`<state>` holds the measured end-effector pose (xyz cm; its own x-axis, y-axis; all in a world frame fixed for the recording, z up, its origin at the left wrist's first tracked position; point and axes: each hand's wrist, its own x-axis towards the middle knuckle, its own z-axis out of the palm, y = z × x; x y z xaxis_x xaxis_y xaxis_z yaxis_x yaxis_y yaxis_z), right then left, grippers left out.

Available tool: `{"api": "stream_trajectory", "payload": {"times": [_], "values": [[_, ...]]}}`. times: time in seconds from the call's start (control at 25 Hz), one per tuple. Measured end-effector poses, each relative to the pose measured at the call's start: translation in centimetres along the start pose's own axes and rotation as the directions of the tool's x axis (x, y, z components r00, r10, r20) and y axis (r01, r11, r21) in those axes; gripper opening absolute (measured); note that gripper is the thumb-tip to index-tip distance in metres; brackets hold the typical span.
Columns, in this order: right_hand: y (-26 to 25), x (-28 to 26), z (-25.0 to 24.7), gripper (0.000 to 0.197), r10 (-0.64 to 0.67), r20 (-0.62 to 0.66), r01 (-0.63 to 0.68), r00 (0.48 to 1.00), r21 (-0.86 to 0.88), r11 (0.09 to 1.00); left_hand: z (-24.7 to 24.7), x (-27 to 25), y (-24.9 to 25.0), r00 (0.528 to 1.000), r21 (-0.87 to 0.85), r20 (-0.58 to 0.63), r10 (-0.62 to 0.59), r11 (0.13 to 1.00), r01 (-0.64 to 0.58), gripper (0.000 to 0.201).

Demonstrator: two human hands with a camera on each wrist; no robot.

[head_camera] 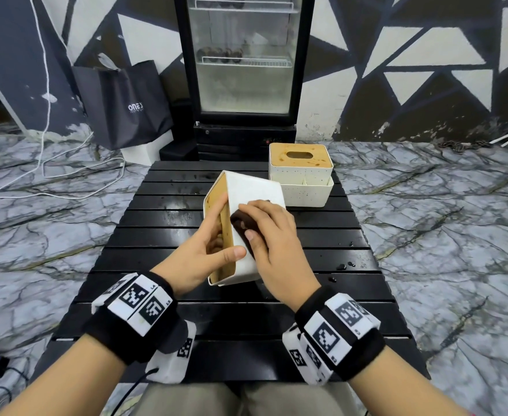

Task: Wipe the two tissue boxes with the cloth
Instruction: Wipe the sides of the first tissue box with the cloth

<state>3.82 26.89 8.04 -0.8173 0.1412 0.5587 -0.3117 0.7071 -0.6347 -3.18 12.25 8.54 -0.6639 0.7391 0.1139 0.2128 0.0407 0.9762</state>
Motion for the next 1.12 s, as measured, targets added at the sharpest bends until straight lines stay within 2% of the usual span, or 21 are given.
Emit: {"api": "stream_trajectory", "payload": {"times": [0.16,0.36,0.52,0.72,0.88,1.0,1.12], "values": [[0.2,2.2,-0.8,0.037,-0.063,0.029,0.063,0.998,-0.015,0.998,0.2,-0.1,0.0,0.999,0.005,0.033,-0.004,1.0,0.004,0.088],[1.5,4.7,-2.6,0.035,-0.036,0.081,0.04,0.996,-0.047,0.998,0.3,-0.2,0.2,0.998,-0.014,0.067,-0.012,1.0,0.013,0.089],[2.1,5.6,-3.9,0.033,0.027,0.11,-0.022,0.994,-0.04,0.999,-0.1,-0.6,0.1,0.997,-0.023,0.079,-0.013,1.0,0.015,0.091],[2.4,5.8,-5.0,0.032,0.116,0.088,-0.117,0.989,0.009,0.993,-0.2,-1.1,0.0,0.996,-0.031,0.091,-0.021,0.999,0.024,0.099],[1.9,4.9,-5.8,0.03,0.144,0.072,-0.15,0.987,0.09,0.985,-0.7,-1.6,0.5,0.998,0.026,0.051,-0.024,0.999,0.023,0.093],[1.5,4.2,-6.1,0.03,0.201,0.049,-0.206,0.978,0.19,0.96,-0.8,-1.4,1.4,0.997,0.031,-0.061,-0.044,0.998,0.046,0.081],[0.9,3.4,-6.2,0.03,0.23,0.042,-0.233,0.972,0.267,0.935,-0.7,-0.8,2.2,0.987,0.077,-0.149,-0.062,0.994,0.074,0.077]]}}
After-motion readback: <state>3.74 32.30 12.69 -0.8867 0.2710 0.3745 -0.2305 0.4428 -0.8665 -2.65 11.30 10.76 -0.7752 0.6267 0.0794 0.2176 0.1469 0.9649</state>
